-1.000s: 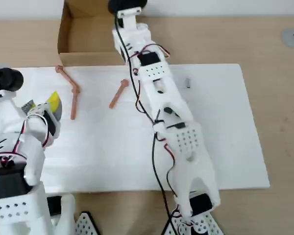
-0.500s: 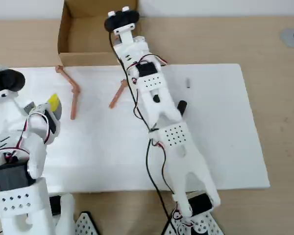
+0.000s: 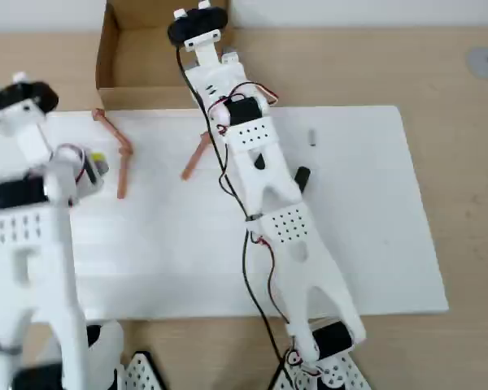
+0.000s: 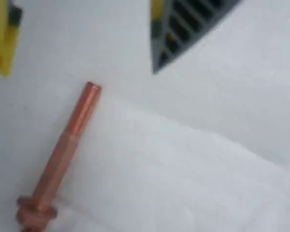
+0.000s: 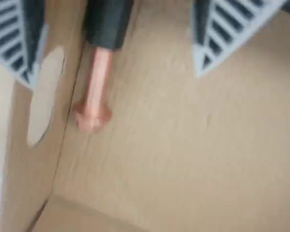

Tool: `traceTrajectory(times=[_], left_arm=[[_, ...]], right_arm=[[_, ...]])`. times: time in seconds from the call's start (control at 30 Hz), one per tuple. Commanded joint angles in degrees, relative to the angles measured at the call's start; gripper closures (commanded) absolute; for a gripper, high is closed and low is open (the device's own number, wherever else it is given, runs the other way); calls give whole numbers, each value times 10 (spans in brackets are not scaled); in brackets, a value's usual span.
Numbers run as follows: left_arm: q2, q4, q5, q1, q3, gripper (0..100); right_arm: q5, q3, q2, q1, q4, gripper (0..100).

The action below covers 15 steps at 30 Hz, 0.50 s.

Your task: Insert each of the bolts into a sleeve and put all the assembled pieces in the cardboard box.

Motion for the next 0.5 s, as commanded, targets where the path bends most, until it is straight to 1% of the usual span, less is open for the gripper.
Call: traceTrajectory(times=[0.0, 0.1, 0.27, 0.33, 0.47], left_arm=[[94, 29, 40, -8, -136, 795], [155, 35, 118, -8, -201, 796], [236, 30, 222, -5, -274, 797], [269, 14, 245, -6, -301, 797], [348, -23, 259, -4, -351, 797]], right_arm=[[3, -30, -73, -3, 33, 752], [2, -30, -99, -3, 65, 752], [2, -30, -134, -3, 111, 752], [2, -30, -144, -3, 126, 752], [2, -30, -159, -3, 150, 752]])
